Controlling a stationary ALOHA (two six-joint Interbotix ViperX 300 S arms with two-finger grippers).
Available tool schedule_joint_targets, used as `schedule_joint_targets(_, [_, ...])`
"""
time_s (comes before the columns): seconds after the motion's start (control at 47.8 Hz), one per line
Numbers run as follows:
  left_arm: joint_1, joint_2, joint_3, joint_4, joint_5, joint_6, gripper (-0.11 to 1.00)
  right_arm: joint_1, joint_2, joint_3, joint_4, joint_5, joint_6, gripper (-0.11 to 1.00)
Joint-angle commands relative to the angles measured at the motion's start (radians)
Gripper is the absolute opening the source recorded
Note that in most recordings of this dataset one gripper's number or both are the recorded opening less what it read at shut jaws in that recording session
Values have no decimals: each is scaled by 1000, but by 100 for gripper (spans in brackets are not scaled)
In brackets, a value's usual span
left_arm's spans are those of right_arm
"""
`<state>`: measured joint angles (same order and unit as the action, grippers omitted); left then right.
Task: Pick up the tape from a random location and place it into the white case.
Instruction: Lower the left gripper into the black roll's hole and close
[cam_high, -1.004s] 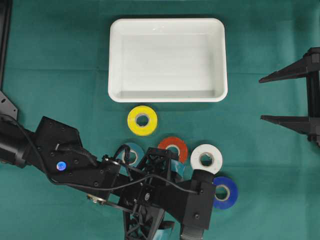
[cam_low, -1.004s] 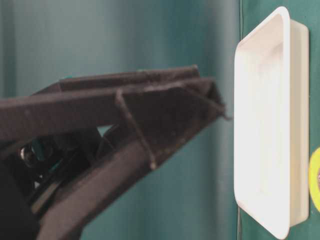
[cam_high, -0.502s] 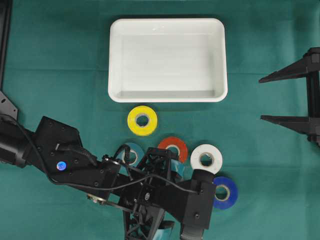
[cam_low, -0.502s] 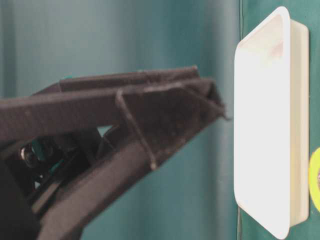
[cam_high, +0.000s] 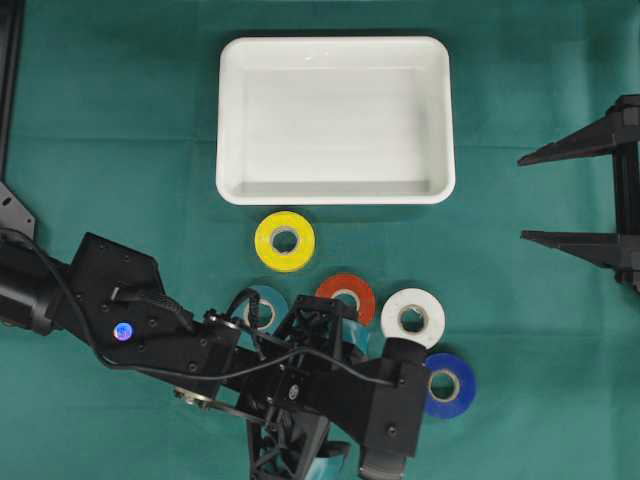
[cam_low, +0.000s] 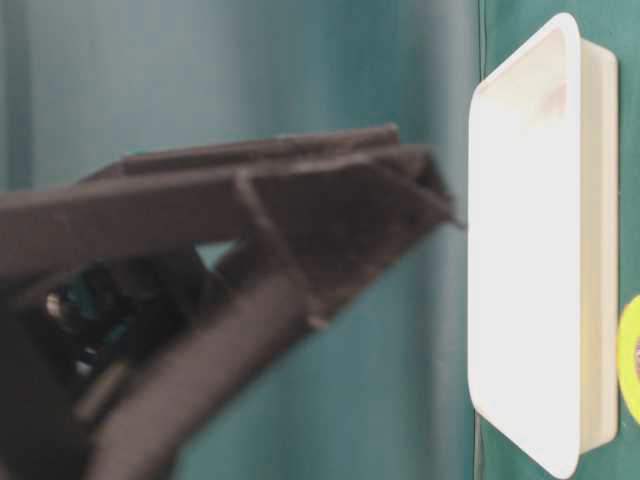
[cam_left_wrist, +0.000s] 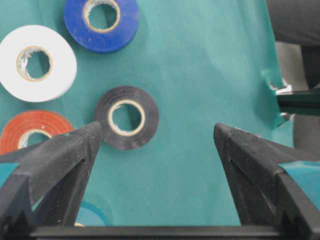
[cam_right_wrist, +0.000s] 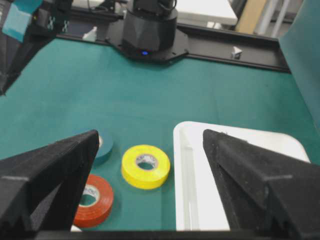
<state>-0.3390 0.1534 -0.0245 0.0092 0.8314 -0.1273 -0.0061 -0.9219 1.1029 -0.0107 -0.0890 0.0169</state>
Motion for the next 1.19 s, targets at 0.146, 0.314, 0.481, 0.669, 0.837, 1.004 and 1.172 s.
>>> schedule_joint_targets(0.146, [5,-14,87,2,-121,-28,99,0,12,-26,-2,-6,-2,91])
schedule_joint_targets(0.314, [9,6,140,2,-189,-46,99,0,20,-25,-3,-6,-2,91])
schedule_joint_targets(0.481, [9,55,126,3,-196,-46,99,0,28,-25,-2,-8,-2,91])
schedule_joint_targets(0.669, [8,91,120,3,-198,-46,99,0,34,-23,-2,-8,-2,91])
schedule_joint_targets(0.837, [9,126,112,3,-210,-46,99,0,38,-23,-2,-8,-2,91])
schedule_joint_targets(1.004, [8,166,106,3,-222,-46,99,0,37,-21,-2,-5,-2,91])
schedule_joint_targets(1.172, [8,212,94,3,-232,-40,99,0,38,-21,-2,-5,-2,91])
